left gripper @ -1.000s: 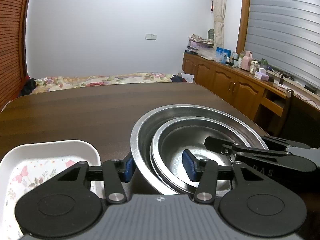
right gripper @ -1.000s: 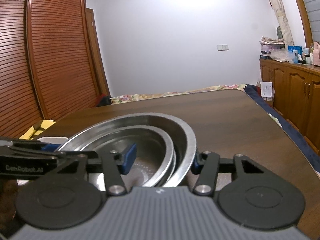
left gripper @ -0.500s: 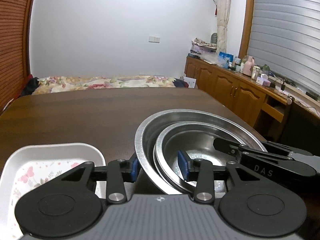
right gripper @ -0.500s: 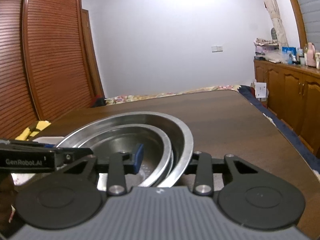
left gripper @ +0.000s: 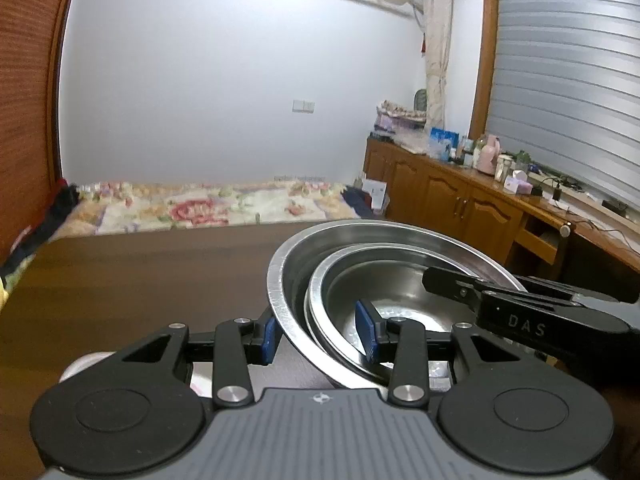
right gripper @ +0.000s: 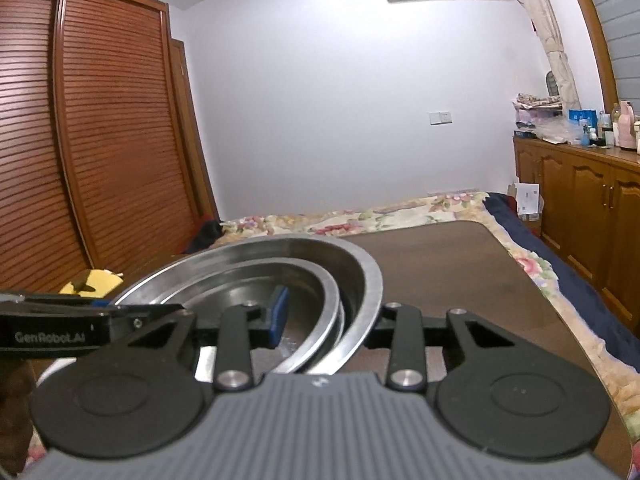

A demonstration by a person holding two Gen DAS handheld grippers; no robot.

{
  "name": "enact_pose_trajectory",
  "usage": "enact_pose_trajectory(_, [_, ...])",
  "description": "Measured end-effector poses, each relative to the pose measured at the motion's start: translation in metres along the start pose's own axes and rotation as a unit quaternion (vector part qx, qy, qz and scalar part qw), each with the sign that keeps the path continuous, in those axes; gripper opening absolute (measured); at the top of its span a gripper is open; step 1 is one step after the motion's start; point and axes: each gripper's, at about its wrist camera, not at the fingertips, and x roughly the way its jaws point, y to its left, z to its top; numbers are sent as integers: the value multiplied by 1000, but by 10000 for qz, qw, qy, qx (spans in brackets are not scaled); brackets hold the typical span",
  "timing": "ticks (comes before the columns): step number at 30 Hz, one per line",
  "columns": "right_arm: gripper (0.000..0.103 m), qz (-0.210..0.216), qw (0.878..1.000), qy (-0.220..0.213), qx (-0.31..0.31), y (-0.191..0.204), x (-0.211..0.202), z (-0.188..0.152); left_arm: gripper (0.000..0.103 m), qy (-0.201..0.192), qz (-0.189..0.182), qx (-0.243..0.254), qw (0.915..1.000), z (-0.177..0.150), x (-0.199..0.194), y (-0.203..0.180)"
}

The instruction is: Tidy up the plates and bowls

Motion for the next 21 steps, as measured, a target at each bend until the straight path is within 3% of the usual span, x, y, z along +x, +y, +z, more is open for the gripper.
enact_pose_trajectory(21, [38,608,9980,-139,-123,47,-1,17,42,-215,509,-1,9985,13,-53,44])
